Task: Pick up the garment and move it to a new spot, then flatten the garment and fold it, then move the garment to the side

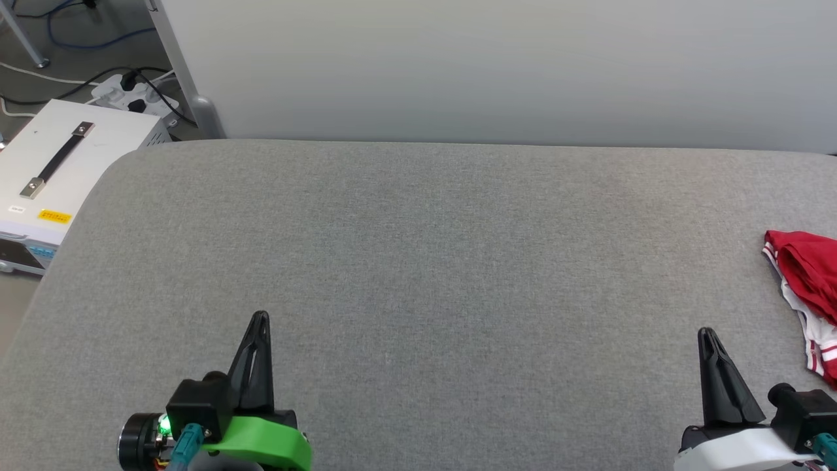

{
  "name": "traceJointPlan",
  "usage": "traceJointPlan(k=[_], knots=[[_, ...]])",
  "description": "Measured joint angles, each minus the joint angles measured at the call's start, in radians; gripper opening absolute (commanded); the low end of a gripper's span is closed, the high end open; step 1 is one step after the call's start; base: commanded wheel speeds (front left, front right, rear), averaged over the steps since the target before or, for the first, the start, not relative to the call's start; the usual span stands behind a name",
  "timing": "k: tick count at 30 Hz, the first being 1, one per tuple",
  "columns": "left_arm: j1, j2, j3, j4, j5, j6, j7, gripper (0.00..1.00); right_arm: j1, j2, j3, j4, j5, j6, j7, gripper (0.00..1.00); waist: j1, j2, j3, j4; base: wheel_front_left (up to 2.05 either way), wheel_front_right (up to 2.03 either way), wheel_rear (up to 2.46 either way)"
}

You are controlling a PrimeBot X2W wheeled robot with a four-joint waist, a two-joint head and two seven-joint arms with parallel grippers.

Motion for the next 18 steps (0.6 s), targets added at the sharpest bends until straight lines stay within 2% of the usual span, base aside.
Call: traceJointPlan(k=[18], knots=[[-0.001, 0.000, 0.004, -0.002, 0.005, 0.003, 0.035, 0.00, -0.005, 0.000, 0.007, -0.001, -0.016, 0.000, 0.034, 0.00, 0.0000, 0.0000, -0.001, -0.006, 0.00, 0.00, 0.00]])
